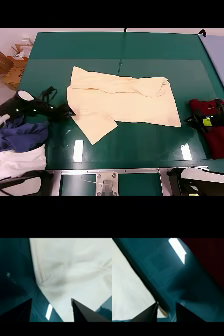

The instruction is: Fold the shirts.

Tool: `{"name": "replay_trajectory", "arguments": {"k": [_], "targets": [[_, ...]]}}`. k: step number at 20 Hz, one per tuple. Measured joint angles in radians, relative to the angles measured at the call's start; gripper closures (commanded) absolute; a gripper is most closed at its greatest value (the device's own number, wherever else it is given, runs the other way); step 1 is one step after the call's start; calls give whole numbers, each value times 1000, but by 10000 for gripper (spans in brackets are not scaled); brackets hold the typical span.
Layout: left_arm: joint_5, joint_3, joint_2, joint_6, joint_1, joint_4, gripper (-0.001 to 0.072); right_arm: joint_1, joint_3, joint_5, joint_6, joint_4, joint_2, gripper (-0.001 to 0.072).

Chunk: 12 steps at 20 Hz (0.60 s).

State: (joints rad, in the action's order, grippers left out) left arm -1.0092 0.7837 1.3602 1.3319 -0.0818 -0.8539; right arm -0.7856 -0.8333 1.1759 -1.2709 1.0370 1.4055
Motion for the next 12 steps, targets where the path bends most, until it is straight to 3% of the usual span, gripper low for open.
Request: {"name": "replay_trajectory", "arguments": {"k": [1, 3, 4, 5, 8, 10, 11, 12], "targets": [[50, -19, 5, -8, 24, 38, 165, 6, 15, -11, 7, -27, 6, 396], [123, -44, 25, -19, 67, 84, 393, 26, 33, -26, 16, -63, 27, 397], [152, -52, 35, -22, 79, 96, 580, 40, 39, -35, 18, -69, 38, 397], [184, -57, 43, -27, 91, 100, 683, 55, 43, -36, 20, -90, 51, 397], [210, -55, 56, -52, 107, 108, 683, 105, 50, -39, 24, -118, 86, 406], [212, -43, 60, -63, 113, 106, 683, 134, 53, -42, 27, -168, 104, 514], [211, -34, 62, -67, 115, 98, 683, 144, 51, -46, 32, -166, 108, 633], [207, -25, 63, -68, 116, 92, 683, 151, 47, -49, 36, -151, 112, 695]]}}
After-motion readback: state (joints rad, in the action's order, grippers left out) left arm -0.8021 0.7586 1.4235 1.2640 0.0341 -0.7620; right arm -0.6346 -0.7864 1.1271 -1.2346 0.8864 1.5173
